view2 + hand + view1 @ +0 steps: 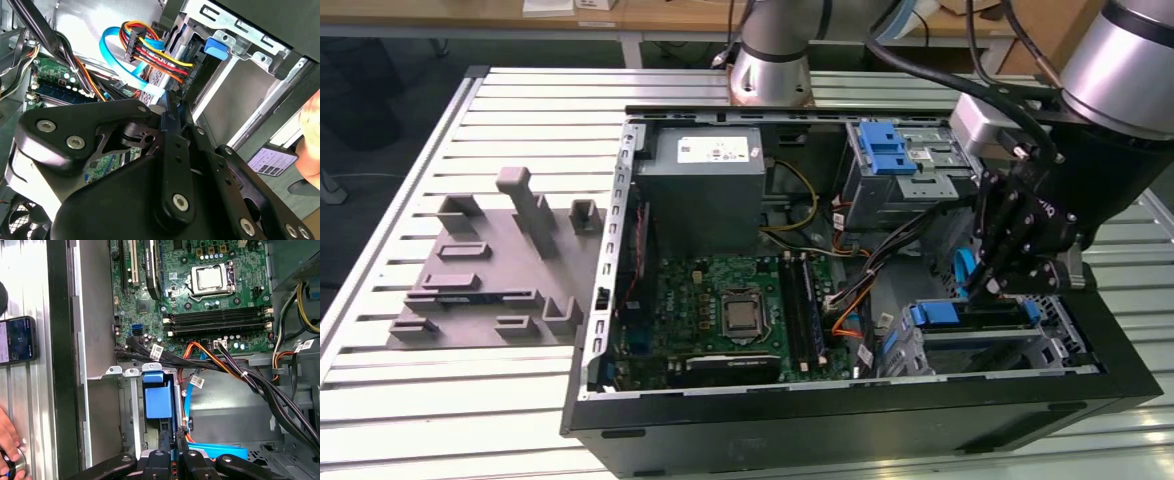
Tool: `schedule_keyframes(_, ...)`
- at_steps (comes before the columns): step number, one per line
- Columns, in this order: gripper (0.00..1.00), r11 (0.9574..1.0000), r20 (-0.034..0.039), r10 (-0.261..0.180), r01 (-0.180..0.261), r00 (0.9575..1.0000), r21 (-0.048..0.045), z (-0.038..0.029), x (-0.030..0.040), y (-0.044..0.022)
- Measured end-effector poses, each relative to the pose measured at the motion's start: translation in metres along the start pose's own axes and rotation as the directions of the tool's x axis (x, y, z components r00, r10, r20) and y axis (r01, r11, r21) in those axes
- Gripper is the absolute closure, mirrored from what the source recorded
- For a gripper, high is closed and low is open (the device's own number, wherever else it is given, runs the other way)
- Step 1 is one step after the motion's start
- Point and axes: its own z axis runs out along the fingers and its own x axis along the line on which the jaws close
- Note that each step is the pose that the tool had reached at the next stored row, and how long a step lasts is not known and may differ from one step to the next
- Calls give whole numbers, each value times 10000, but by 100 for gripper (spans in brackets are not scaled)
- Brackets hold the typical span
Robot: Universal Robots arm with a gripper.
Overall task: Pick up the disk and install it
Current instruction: 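Insert the second disk wire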
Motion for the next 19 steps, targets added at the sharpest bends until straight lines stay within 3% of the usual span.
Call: schedule_keyframes(19, 84, 10000, 35, -3, 3, 10000, -8, 46, 19, -18)
